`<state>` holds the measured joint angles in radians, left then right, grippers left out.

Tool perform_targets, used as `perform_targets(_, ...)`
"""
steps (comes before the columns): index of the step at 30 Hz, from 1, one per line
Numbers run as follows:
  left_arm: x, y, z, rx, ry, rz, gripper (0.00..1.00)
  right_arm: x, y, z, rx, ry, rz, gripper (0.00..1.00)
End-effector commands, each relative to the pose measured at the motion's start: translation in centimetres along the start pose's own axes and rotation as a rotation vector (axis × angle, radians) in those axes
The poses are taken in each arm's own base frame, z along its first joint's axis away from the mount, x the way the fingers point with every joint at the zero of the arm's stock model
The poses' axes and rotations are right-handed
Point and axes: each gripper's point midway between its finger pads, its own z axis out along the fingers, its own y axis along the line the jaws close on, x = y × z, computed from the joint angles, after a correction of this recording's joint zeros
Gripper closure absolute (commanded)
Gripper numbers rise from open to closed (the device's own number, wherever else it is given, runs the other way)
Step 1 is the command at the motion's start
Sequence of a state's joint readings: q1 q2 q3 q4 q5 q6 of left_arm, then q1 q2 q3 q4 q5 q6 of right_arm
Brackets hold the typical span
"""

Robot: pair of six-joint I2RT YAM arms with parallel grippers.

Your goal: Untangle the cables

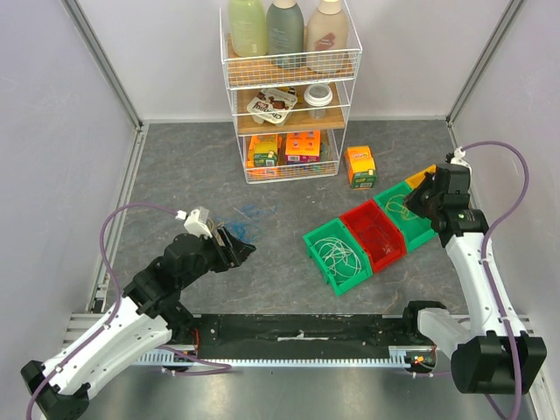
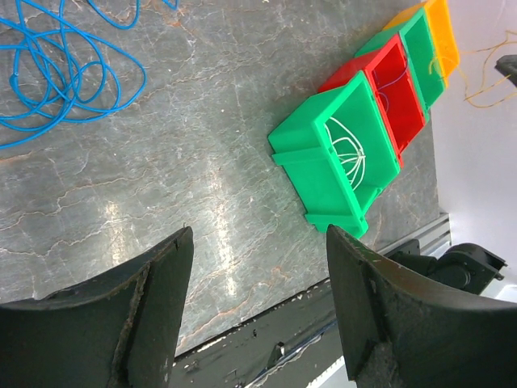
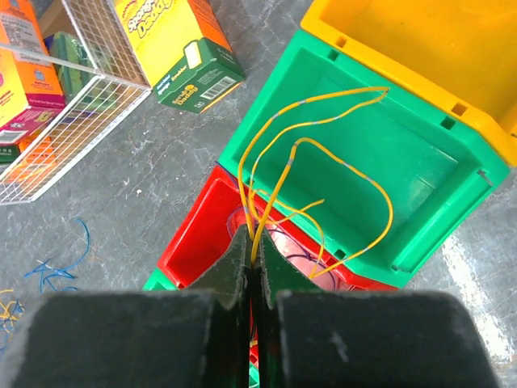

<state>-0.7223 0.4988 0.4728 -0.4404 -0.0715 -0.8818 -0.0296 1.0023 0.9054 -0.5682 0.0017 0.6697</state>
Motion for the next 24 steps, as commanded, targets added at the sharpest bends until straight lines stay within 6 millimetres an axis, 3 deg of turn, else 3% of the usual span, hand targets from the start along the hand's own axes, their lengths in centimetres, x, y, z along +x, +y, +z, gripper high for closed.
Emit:
perform_targets(1,-0.5,-0.3,-0.3,0.018,-0.026,0.002,0.27,1.0,-1.6,0.4,0.078,0.03,0.108,1.0)
perform_targets(6,-0.4,-0.4,-0.4,0.02,-0.022,0.004,0.27,2.1,-2.4,2.1,0.103,0.099,0.215,1.0)
perform_targets(11,-0.5,-0.3,-0.6,0.02,-0.029,0.005,0.27,0.8,-3.6,4.4,0.122,0.067,0.25,1.0)
perform_targets(17,-0.6,-0.1,-0.7,0.008,-0.034,0.01,0.27,0.8,-4.7,8.2,0.113,0.115,0.267,1.0)
perform_targets(24,-0.5,0.1,-0.4,-0.003,-0.03,0.012,0.27,-0.9,-4.0,10.0,0.034,0.089,0.049,1.0)
